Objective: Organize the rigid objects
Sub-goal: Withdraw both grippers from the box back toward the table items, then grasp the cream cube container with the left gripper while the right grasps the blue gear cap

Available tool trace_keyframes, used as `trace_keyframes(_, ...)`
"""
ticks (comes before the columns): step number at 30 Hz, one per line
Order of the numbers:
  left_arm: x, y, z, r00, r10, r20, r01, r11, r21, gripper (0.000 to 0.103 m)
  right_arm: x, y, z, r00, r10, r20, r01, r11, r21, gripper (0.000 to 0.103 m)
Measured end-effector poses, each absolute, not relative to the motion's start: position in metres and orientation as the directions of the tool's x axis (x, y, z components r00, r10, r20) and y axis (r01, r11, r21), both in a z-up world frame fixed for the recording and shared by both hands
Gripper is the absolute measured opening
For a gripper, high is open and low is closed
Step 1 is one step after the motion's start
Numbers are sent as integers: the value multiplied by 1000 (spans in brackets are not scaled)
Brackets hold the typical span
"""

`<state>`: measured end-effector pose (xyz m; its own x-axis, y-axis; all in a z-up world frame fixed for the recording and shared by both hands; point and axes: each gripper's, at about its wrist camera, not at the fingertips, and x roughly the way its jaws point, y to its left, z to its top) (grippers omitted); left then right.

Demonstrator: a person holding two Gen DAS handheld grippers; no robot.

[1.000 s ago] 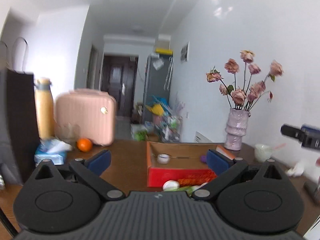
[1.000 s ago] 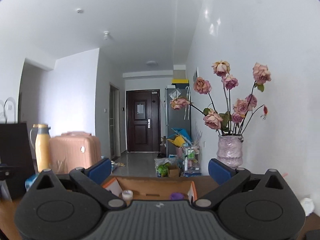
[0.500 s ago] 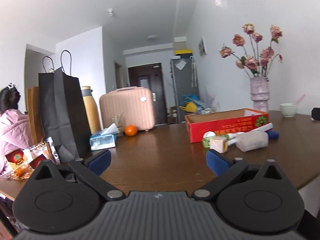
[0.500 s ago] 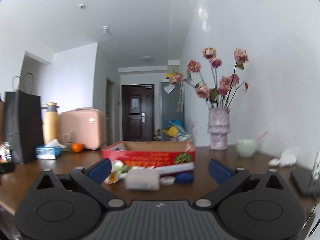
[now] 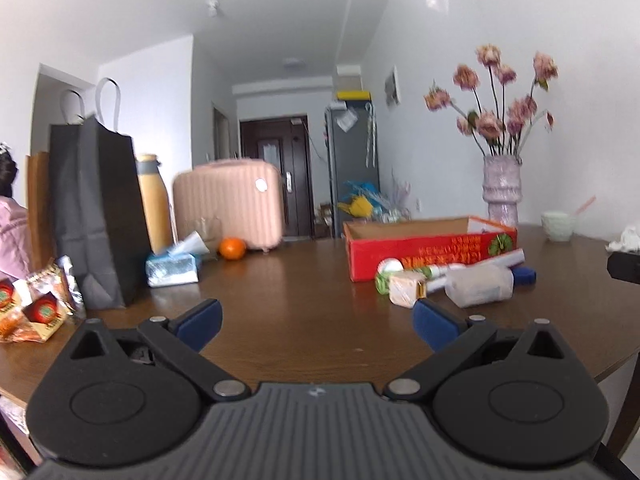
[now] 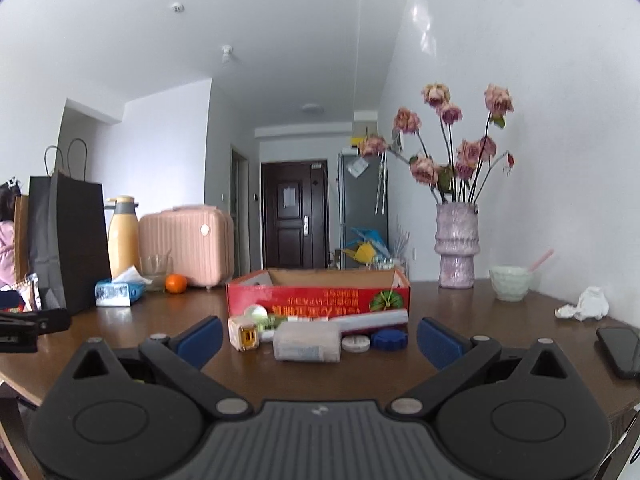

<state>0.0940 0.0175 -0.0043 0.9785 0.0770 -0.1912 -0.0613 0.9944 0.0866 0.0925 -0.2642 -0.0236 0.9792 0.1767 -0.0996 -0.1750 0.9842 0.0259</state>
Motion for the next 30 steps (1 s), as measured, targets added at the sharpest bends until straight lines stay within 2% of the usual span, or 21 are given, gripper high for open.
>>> trace_keyframes(7,147,-4,-7,951,39,-307,-13,996,87,103,126,-284,-29,967,173,-188,-160,984,80,101)
trace_keyframes(10,179,-18,-4,929,19,-371,24,994,111,103,153,-291,-28,951,177,-253,-151,981,118,92)
trace_keyframes(12,202,-28,-3,922,6,-386,45,992,122,103,171,-294,-27,940,191,-283,-158,978,136,82)
trace_keyframes(15,241,-43,-1,924,-14,-383,70,989,133,103,198,-297,-24,929,192,-315,-159,979,128,73)
trace_keyframes(19,293,-55,-1,930,-14,-368,77,985,156,103,242,-302,-22,907,168,-386,-140,985,101,66)
trace_keyframes(20,306,-55,-2,923,-17,-384,77,987,142,101,253,-305,-22,900,165,-404,-137,986,97,65)
trace_keyframes(24,352,-51,-14,882,0,-470,40,996,75,83,298,-310,-27,862,140,-487,-126,990,61,65)
trace_keyframes(26,366,-50,-24,863,-10,-505,39,998,47,82,319,-311,-30,853,122,-507,-119,992,38,65)
trace_keyframes(30,376,-42,-33,842,-40,-538,32,999,-24,71,363,-311,-38,823,123,-555,-117,992,45,64)
